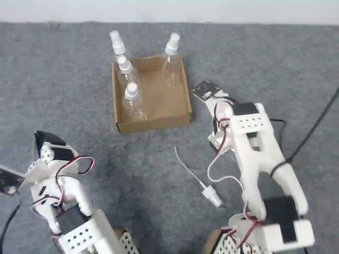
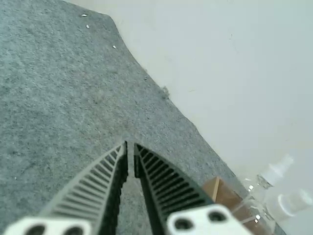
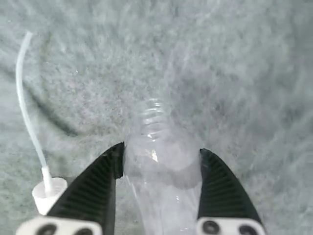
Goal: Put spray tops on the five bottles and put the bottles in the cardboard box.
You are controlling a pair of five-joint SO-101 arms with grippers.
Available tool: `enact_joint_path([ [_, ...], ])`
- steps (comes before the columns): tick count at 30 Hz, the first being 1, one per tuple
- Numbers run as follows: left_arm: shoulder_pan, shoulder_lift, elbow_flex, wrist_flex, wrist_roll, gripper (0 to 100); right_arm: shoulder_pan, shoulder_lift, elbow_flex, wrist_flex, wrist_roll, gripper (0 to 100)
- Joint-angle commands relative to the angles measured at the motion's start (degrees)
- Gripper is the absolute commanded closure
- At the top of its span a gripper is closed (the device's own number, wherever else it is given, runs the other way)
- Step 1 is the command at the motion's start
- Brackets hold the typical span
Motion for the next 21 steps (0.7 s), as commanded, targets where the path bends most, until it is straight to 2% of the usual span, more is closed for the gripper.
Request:
enact_joint_path([
  [1, -0.2, -1.2, -0.5, -0.6, -0.4, 98, 1.0, -9.0, 0.0, 2.4, -2.9, 91.5],
  [7, -0.2, -1.2, -0.5, -0.6, -0.4, 98, 1.0, -14.0, 0.0, 3.6, -9.4, 91.5],
  [13, -0.2, -1.2, -0.5, -0.7, -0.4, 99, 1.1, -20.0, 1.0, 6.5, -10.7, 91.5],
  [21, -0.2, -1.2, -0.5, -0.6, -0.4, 99, 4.1, -33.3, 10.6, 0.7, -13.7, 91.6],
])
